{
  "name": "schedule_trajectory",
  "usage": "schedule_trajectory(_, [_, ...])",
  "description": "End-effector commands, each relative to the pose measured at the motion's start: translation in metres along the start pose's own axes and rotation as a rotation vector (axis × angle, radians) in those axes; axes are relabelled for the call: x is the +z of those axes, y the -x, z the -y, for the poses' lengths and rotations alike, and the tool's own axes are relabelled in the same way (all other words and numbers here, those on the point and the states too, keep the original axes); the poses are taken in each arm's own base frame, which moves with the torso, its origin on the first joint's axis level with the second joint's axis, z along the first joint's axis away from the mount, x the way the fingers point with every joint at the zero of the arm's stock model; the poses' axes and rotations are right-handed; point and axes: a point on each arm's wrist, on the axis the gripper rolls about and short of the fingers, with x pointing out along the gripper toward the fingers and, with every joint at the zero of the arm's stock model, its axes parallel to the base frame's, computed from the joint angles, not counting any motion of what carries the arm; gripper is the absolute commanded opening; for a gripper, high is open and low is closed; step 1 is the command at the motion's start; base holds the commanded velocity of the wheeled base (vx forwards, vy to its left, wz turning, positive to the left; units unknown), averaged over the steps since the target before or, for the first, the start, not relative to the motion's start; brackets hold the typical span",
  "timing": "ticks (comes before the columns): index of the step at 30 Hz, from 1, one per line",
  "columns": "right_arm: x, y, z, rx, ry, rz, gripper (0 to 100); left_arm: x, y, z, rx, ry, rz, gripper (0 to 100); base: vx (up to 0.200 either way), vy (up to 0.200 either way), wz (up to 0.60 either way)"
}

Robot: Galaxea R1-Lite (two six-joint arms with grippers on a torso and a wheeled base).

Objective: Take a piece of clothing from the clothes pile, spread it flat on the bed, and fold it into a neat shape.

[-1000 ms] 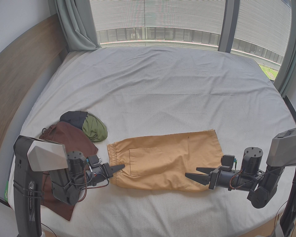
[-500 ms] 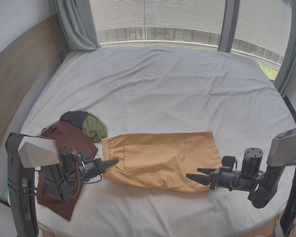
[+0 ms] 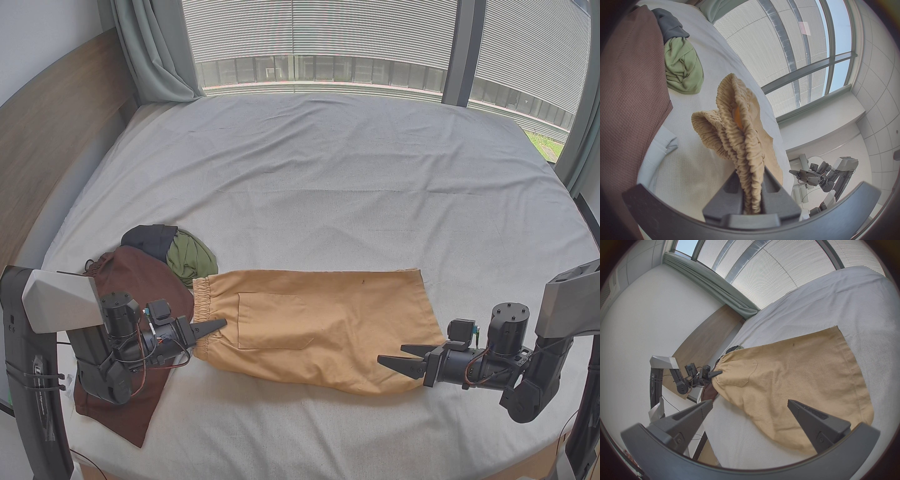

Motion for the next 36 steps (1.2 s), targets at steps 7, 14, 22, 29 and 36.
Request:
schedule_trajectory(7, [-0.031,-0.005,0.025,-0.070,-0.019,-0.106,100,0.002,0.001,0.001,-0.001,-0.007,0.006,0,0.000,0.000,0.00])
schedule_trajectory(14, [-0.050,-0.006,0.041,-0.105,-0.009,-0.173,100,0.002,0.001,0.002,-0.002,-0.006,0.007,0,0.000,0.000,0.00])
schedule_trajectory(22, [-0.046,-0.006,0.040,-0.098,0.002,-0.157,100,0.003,0.006,0.002,0.005,-0.030,0.010,0,0.000,0.000,0.00])
schedule_trajectory(29, [-0.030,-0.005,0.029,-0.070,0.041,-0.103,100,0.003,0.011,0.006,0.010,-0.035,0.012,0,0.000,0.000,0.00])
schedule_trajectory(36, [-0.020,-0.006,0.024,-0.052,0.064,-0.065,100,0.004,0.023,0.012,0.024,-0.025,0.023,0,0.000,0.000,0.00])
